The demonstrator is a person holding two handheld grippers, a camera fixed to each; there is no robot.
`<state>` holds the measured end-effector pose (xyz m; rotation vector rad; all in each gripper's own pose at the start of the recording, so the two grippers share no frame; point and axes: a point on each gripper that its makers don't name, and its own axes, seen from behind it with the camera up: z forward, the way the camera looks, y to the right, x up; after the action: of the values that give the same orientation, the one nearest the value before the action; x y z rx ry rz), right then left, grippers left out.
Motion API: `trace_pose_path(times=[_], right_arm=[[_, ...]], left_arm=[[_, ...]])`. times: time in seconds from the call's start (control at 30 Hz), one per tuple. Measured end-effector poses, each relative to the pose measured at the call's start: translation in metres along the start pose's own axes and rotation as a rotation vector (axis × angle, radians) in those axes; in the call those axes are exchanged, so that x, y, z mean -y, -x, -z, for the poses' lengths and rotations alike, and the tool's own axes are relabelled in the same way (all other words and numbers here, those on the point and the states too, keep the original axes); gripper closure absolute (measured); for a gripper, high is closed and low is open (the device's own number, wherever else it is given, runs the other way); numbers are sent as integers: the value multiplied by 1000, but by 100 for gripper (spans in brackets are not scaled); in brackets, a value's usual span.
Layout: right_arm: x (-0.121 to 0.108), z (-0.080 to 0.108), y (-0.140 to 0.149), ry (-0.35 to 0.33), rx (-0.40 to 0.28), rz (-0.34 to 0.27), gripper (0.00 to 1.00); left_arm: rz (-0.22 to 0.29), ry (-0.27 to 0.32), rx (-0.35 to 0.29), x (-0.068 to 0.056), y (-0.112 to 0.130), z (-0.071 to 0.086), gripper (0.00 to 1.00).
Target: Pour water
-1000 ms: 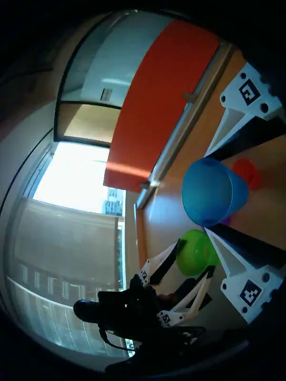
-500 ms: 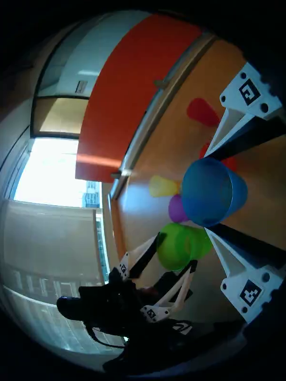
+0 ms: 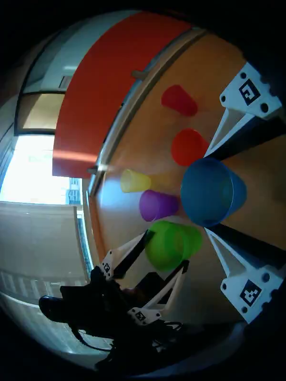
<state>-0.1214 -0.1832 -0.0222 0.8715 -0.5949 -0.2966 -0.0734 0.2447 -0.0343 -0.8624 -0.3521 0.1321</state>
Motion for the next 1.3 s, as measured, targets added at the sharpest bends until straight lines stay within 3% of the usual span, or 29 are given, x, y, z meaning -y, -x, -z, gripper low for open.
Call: trace_pose_path(times=[0.47,1.3], right_arm=[[6,-20,28,-32,66,-6,8],[9,-32,43,-44,99,-1,8]], left_arm=[[-3,6,67,3,24,-17,11],[-9,8,119,-1,48,-26,11]])
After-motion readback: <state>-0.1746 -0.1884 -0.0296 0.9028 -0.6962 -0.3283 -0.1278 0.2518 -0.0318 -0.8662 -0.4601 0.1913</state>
